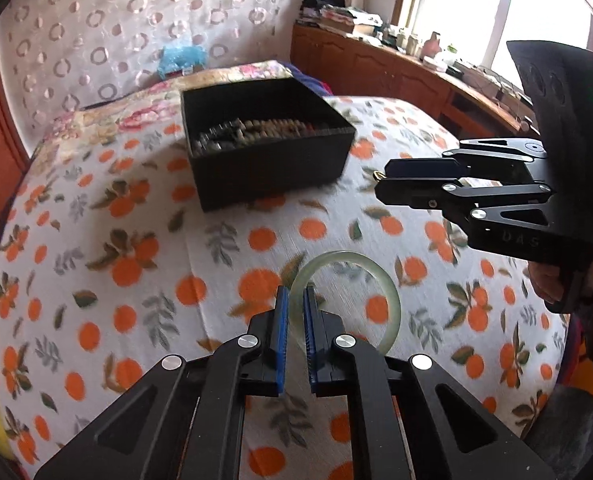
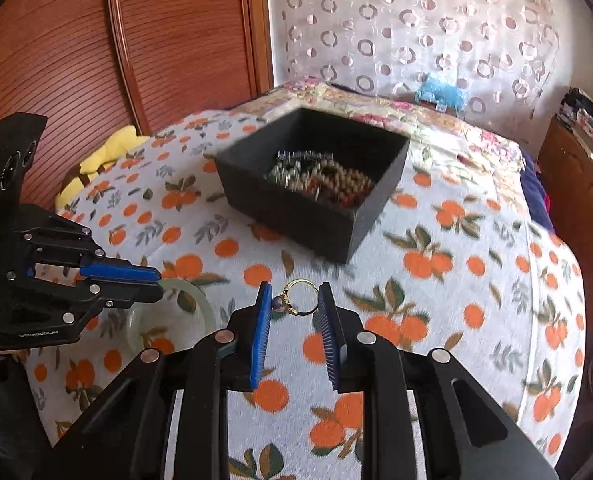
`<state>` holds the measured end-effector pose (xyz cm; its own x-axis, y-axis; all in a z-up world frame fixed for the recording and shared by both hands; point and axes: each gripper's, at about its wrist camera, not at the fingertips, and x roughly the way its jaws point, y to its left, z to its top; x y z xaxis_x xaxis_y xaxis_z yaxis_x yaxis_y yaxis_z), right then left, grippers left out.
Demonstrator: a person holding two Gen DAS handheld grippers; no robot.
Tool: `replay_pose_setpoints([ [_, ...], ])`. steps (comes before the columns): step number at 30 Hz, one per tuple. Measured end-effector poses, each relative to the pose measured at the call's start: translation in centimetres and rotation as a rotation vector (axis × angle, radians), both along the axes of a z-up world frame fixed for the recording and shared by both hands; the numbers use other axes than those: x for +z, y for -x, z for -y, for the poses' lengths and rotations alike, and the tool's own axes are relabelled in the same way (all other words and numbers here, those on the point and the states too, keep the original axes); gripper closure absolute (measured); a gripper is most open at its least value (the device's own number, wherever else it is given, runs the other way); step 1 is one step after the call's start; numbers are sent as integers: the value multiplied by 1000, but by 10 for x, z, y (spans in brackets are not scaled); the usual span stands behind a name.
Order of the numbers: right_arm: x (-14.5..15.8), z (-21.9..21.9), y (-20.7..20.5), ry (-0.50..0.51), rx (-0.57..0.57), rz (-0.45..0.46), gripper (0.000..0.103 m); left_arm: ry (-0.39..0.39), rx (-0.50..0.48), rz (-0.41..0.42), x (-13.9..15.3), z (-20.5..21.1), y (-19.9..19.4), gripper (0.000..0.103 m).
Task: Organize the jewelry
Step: 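Carry the ring and jade bangle over the black box and open both tools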
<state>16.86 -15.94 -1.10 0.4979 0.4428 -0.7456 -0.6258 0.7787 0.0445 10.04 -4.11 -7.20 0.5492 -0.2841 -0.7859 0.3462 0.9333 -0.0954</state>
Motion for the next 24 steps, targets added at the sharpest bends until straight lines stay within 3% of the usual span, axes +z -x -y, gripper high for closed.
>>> replay_pose_setpoints([
  [9,30,-11,-41,-47,0,69,77,-7,65,97,32,-16,-31,96],
  [19,26,-22,-89,-85,-7,57,76,-10,117,192,59,-30,-70,96],
  [22,23,-20,-93,-91,-24,58,58,-14,131,197,61,-32,-83,96],
  [24,24,-15,-93,-104,-37,51,58,-17,135,201,61,-32,-92,96],
])
